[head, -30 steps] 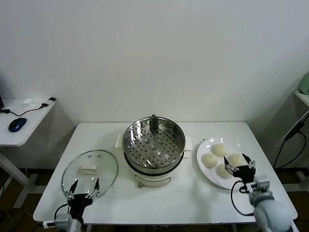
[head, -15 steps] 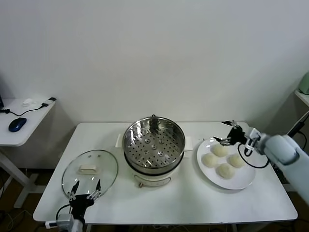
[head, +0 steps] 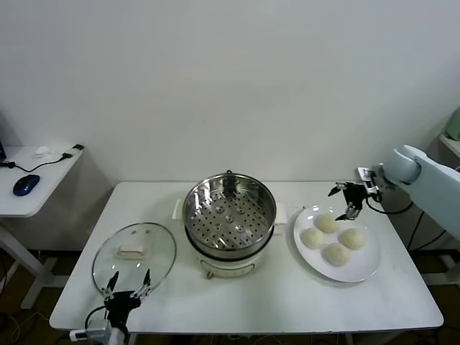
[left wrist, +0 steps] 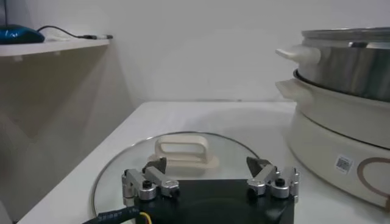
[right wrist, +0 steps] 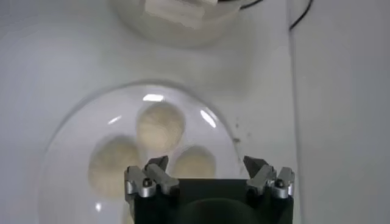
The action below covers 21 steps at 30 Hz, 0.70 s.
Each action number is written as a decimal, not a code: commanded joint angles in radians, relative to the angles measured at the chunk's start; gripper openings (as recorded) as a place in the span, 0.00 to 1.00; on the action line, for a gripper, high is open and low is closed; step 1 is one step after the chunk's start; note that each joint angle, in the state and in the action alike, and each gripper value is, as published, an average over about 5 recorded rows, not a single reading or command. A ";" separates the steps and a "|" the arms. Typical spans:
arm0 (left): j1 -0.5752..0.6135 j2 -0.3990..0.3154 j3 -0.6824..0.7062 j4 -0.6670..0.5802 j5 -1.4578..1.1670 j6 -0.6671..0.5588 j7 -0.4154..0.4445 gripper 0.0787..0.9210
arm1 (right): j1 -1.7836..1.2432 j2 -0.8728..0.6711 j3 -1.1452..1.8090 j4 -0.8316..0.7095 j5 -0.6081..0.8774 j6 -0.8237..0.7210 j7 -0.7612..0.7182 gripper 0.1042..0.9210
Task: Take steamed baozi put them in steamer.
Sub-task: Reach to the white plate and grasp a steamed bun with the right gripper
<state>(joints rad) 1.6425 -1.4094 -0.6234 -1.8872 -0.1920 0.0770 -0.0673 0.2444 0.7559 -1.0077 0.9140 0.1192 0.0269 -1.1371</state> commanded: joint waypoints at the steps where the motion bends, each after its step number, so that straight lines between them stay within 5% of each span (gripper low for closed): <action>1: -0.001 -0.001 -0.001 0.004 -0.001 0.001 0.001 0.88 | 0.095 0.131 -0.191 -0.202 -0.010 0.006 -0.069 0.88; 21: -0.011 -0.005 0.001 0.031 -0.002 -0.004 0.001 0.88 | -0.135 0.324 0.056 -0.460 -0.170 0.005 0.046 0.88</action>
<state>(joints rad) 1.6306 -1.4159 -0.6226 -1.8558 -0.1940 0.0730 -0.0660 0.1411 1.0204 -0.9929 0.5466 -0.0067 0.0296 -1.1075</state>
